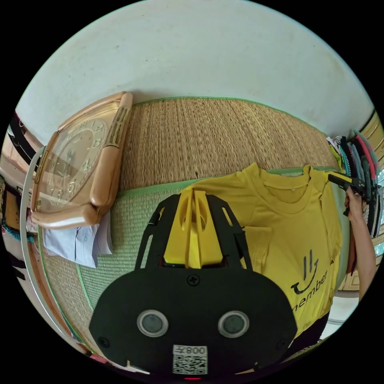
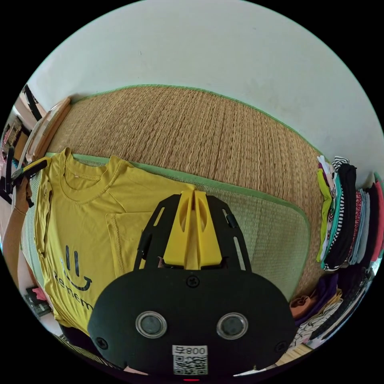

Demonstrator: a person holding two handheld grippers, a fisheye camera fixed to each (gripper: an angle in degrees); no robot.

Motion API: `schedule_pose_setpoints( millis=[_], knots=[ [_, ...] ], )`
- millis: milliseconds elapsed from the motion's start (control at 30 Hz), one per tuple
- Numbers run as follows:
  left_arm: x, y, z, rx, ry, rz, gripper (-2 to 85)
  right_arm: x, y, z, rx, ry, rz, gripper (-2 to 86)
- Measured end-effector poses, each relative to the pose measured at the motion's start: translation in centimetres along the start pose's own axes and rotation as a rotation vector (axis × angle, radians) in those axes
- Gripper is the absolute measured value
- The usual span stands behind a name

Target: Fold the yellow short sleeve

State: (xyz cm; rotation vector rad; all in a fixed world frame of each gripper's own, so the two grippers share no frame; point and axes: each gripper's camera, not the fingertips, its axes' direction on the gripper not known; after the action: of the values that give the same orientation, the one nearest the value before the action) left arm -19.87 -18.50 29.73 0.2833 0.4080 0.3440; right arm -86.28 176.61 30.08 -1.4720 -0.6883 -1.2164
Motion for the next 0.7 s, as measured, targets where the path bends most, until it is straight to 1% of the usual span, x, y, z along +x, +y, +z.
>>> schedule_pose_setpoints(
  millis=[67, 133, 200, 233, 267, 333, 367, 433, 467, 533, 600, 633, 667, 700],
  knots=[
    [-0.4, 1.3, 0.0, 0.028, 0.041, -0.016, 0.7, 1.1, 1.4, -0.5, 0.016, -0.033, 0.020, -0.1],
    [-1.2, 4.4, -1.2, 0.116, 0.126, -0.023, 0.8, 2.9, 4.0, -2.1, 0.079, -0.034, 0.062, -0.3],
    [-2.0, 7.7, -2.0, 0.153, 0.197, -0.015, 0.9, 4.3, 6.7, -3.6, 0.119, -0.061, 0.081, -0.3],
    [-2.4, 10.4, -2.3, 0.159, 0.235, -0.009, 0.9, 5.2, 9.3, -5.0, 0.159, -0.092, 0.089, -0.3],
    [-2.7, 11.9, -2.4, 0.154, 0.248, -0.015, 0.9, 5.6, 10.8, -5.6, 0.167, -0.105, 0.091, -0.3],
    [-3.4, 18.2, -2.8, 0.130, 0.295, -0.020, 1.0, 6.5, 17.9, -8.1, 0.174, -0.153, 0.072, -0.1],
    [-3.5, 19.9, -2.9, 0.115, 0.306, -0.026, 1.0, 6.5, 20.0, -8.6, 0.166, -0.159, 0.061, -0.1],
    [-3.6, 26.6, -2.7, 0.039, 0.358, -0.071, 1.5, 5.8, 28.7, -10.3, 0.101, -0.159, 0.032, 0.0],
    [-3.5, 28.2, -2.6, 0.015, 0.367, -0.080, 1.6, 5.5, 31.0, -10.5, 0.078, -0.155, 0.024, 0.0],
    [-3.1, 34.3, -1.6, -0.085, 0.399, -0.144, 2.7, 4.5, 39.6, -10.5, -0.035, -0.122, 0.044, 0.0],
    [-2.9, 38.1, -0.6, -0.145, 0.413, -0.202, 3.8, 4.3, 45.3, -9.6, -0.122, -0.094, 0.083, 0.0],
    [-3.1, 40.4, 0.1, -0.157, 0.460, -0.286, 4.7, 4.6, 48.5, -8.9, -0.171, -0.080, 0.120, 0.0],
    [-3.2, 41.4, 0.6, -0.153, 0.506, -0.319, 5.0, 4.8, 49.8, -8.6, -0.182, -0.071, 0.137, 0.0],
    [-3.3, 43.3, 1.4, -0.139, 0.589, -0.370, 5.8, 5.5, 52.2, -7.9, -0.207, -0.073, 0.187, 0.0]
  ],
)
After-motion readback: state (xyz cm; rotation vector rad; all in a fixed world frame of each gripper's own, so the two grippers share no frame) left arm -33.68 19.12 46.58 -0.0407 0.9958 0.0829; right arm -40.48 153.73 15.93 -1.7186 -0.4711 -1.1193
